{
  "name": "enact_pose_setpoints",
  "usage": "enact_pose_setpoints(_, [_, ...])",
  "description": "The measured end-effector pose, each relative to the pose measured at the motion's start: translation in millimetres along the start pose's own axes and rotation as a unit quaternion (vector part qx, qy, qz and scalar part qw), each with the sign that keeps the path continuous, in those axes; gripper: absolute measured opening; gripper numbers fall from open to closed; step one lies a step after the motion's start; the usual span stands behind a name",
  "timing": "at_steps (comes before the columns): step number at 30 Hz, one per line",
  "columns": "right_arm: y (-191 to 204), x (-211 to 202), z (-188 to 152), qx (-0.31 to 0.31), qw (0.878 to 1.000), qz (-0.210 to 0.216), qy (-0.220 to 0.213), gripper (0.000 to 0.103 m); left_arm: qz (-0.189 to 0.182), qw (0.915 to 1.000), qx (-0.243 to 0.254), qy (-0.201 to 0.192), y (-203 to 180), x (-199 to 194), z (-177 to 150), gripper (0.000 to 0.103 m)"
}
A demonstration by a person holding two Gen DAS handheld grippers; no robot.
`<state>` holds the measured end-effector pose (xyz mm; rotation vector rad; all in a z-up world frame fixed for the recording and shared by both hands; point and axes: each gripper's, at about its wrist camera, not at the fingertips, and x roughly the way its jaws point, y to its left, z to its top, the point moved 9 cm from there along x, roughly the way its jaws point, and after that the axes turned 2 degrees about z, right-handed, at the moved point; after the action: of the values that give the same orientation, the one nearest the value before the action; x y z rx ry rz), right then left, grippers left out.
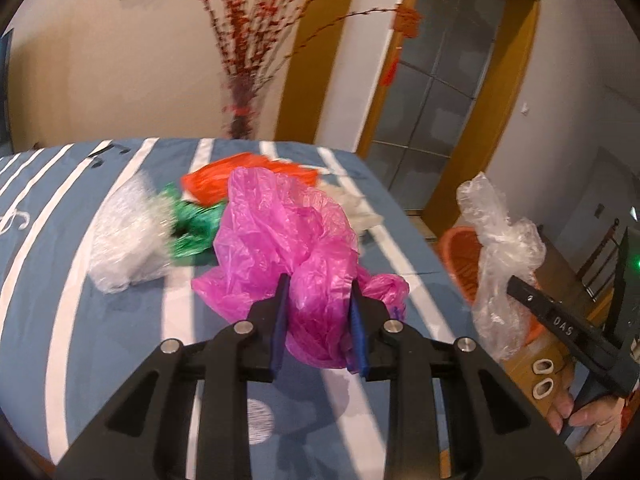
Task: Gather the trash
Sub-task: 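Grasp the pink bag with the left gripper and lift it toward the basket, then release the pink bag into the basket with the left gripper while the right holds the clear bag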
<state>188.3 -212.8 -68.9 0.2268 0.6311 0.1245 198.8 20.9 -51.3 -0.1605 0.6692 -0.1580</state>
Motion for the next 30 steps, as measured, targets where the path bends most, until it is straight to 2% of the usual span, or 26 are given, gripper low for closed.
enact_pose_setpoints(12, [-49, -26, 7, 0.022, 0.999, -0.041, -0.028, 0.004, -0.071, 0.9964, 0.046, 0.007, -94, 25, 8, 0.027])
enact_pose_setpoints(20, [-96, -39, 14, 0.051, 0.995, -0.074, -0.042, 0.004, -0.116, 0.9905, 0.070, 0.021, -156, 50, 9, 0.027])
enact_pose_setpoints(30, [-149, -42, 29, 0.081, 0.989, -0.105, -0.059, 0.004, -0.153, 0.9819, 0.106, 0.037, -223, 91, 13, 0.027])
